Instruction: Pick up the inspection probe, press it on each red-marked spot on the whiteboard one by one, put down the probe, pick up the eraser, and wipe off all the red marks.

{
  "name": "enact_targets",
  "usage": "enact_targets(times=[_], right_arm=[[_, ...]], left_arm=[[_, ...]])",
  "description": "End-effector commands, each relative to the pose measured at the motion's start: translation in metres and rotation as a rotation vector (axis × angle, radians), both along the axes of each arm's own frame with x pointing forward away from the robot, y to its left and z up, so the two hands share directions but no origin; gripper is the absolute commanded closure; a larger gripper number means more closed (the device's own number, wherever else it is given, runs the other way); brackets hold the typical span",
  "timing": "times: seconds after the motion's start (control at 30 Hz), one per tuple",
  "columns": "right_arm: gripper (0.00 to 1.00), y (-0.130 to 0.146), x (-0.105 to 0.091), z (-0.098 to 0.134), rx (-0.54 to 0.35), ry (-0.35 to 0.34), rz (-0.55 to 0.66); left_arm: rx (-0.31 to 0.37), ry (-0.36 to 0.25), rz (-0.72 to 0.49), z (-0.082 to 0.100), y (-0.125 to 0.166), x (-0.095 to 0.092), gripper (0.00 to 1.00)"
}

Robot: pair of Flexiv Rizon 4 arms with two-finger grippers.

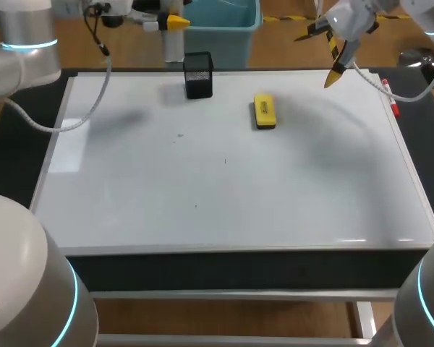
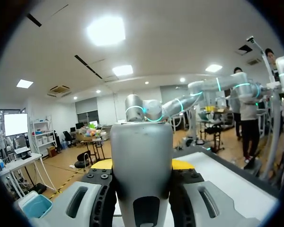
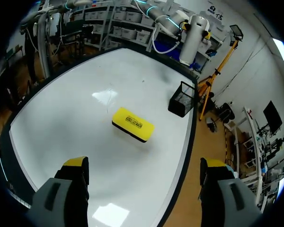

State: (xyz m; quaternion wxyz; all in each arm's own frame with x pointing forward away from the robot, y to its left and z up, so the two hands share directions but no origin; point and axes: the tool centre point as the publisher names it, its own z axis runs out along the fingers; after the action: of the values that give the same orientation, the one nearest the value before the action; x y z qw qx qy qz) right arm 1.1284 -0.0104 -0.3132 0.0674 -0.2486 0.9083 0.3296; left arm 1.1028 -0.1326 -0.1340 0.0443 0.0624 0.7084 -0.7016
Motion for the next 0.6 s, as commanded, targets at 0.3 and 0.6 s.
enact_targets(times=[0.3,0.6], right_arm=[[0.0,0.0,0.0,0.0,-0.005,0.0,0.002],[0.0,0.0,0.0,0.0,-0.005,0.0,0.002]], left_arm=[[-0.026,-0.022,-0.008,-0.014,-0.023,0.027,1.0],[-0.057,-0.022,-0.026,-0.027,-0.029,0.042,1.0]])
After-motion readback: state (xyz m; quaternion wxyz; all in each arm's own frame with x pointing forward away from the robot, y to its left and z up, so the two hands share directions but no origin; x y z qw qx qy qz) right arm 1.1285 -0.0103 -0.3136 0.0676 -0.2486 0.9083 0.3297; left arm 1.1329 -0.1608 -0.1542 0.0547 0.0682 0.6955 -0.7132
